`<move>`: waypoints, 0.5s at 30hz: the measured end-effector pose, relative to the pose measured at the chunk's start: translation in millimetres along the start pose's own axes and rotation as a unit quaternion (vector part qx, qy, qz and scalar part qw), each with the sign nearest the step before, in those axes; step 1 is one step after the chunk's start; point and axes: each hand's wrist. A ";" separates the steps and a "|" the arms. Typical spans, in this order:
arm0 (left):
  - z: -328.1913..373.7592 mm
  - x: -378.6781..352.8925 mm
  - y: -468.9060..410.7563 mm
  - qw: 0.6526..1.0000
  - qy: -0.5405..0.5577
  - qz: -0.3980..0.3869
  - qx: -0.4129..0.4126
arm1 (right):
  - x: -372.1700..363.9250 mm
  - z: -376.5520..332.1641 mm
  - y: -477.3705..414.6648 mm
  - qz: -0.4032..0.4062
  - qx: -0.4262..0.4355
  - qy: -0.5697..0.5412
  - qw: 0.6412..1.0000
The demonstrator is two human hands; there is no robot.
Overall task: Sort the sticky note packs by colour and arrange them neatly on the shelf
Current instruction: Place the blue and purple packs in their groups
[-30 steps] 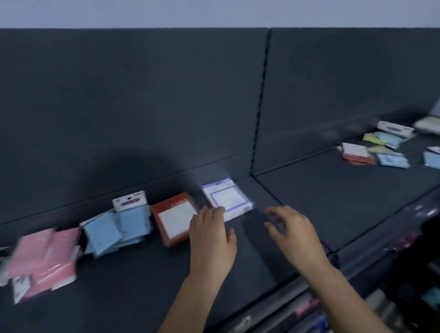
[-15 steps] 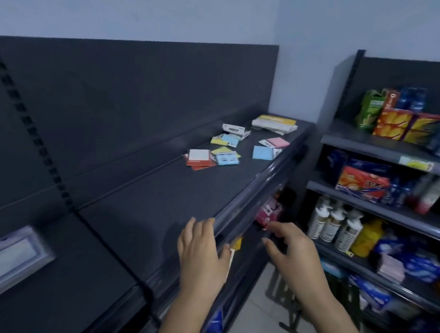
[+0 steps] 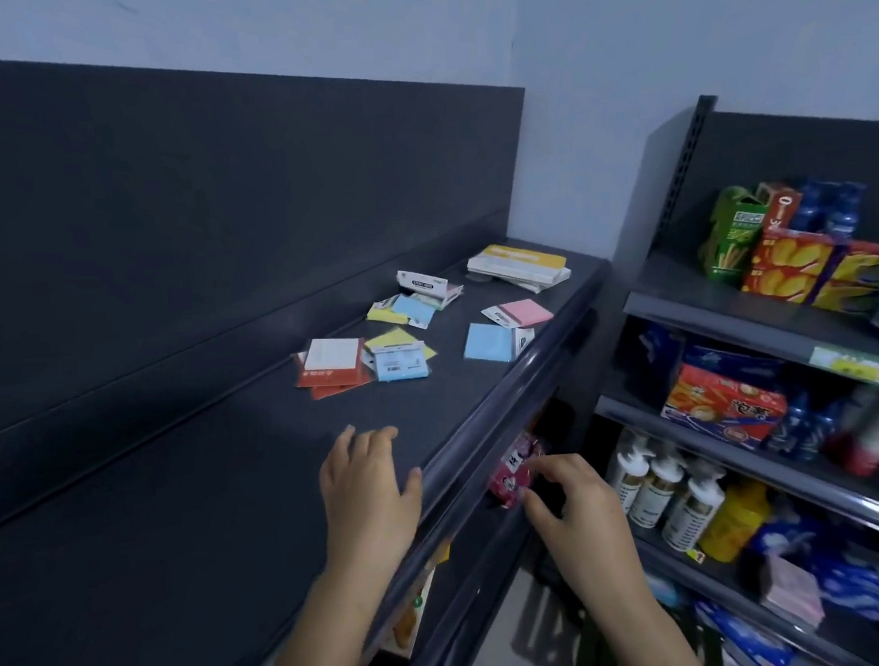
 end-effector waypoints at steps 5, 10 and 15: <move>-0.1 -37.9 -69.3 1.000 -0.002 0.011 0.021 | -38.8 6.1 -81.4 -0.029 0.019 0.009 0.999; 3.2 -71.7 -125.8 1.000 -0.006 0.014 0.023 | -68.4 19.6 -133.6 -0.044 0.019 0.008 0.999; 4.8 -105.8 -162.8 1.000 -0.017 0.006 0.022 | -89.3 43.1 -172.2 -0.070 0.015 0.007 0.997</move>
Point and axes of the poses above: each hand's wrist, its own y-axis away from the middle knuckle, its own x-axis out of the back of the hand, z = x × y, and after that the axes turned 15 degrees about z, right-handed
